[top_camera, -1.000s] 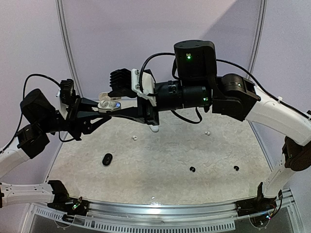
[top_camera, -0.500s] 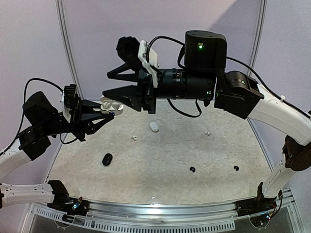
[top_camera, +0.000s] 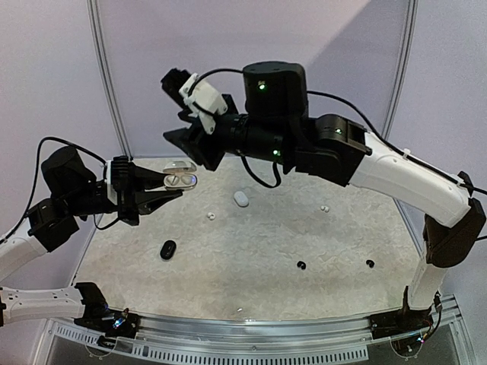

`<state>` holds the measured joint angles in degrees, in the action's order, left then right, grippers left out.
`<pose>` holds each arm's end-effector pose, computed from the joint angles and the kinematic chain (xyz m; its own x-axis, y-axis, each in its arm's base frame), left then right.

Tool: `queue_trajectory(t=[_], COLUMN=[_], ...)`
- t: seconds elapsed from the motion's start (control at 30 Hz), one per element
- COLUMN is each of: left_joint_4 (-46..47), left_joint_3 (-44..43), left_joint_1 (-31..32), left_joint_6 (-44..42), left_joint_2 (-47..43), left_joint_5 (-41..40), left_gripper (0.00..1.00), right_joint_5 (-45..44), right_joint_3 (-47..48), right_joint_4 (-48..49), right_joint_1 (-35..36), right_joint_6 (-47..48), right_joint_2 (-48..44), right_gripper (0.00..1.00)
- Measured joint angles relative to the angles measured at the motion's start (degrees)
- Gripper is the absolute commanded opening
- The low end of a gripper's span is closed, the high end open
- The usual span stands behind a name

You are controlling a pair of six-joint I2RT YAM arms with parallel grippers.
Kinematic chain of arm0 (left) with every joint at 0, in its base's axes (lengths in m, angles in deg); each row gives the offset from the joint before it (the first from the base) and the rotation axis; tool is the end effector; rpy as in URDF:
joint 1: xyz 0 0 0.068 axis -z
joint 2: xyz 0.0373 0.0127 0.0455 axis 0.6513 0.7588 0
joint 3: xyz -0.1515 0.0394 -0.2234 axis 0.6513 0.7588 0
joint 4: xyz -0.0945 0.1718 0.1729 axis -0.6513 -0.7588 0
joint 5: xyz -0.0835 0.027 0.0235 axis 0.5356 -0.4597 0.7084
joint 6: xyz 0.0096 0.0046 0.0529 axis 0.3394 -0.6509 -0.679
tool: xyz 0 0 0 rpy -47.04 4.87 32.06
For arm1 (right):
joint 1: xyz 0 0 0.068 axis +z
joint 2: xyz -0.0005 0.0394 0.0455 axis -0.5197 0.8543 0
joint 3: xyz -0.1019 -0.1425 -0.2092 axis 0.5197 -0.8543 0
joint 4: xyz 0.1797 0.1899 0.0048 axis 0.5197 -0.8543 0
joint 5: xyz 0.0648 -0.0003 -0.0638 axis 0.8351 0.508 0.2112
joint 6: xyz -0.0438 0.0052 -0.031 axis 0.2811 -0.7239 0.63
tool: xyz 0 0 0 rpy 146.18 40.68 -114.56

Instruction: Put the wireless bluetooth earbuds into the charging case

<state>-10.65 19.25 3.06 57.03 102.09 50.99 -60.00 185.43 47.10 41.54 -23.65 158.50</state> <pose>0.1139 -0.1372 0.3703 0.4409 0.0459 -0.8964 0.8767 0.1921 0.4410 0.1312 0.4041 0.4785 0.2509 -0.1989 -0.9473 -0.8530 0.4173 -0.3136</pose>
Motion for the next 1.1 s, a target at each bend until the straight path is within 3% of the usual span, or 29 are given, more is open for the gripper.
queue_trajectory(t=[0.17,0.4,0.53,0.67,0.87,1.0,1.1], left_joint_4=[-1.51,-1.2,-0.59,-0.13,3.17,5.33,5.53], left_joint_3=[0.0,0.0,0.0,0.22,0.52,0.52,0.52], left_joint_1=[0.02,-0.11,-0.26,-0.37,-1.88,-2.21,-2.21], left_joint_6=[3.43,10.25,15.76,23.12,34.56,40.48,42.64], left_joint_2=[-0.17,-0.07,0.11,0.11,0.33,0.87,0.87], left_joint_5=[-1.09,-2.58,-3.34,-4.0,-6.64,-7.48,-7.58], left_gripper=[0.0,0.0,0.0,0.0,0.0,0.0,0.0], right_joint_5=[3.26,-0.63,-4.22,-8.76,-12.7,-10.88,-8.96], right_joint_3=[-3.65,-10.21,-10.32,-9.97,-16.11,-25.86,-27.85], right_joint_4=[-2.12,-0.81,-0.76,-1.7,-5.29,-2.71,1.29], right_joint_1=[0.33,0.46,0.66,0.63,0.61,1.01,1.84], right_joint_6=[1.6,0.63,-0.28,-0.46,10.71,21.79,29.09], right_joint_2=[0.35,-2.8,-2.8,-3.08,-9.51,-15.96,-17.05], right_gripper=[0.48,0.48,0.57,0.74,0.78,0.79,0.8])
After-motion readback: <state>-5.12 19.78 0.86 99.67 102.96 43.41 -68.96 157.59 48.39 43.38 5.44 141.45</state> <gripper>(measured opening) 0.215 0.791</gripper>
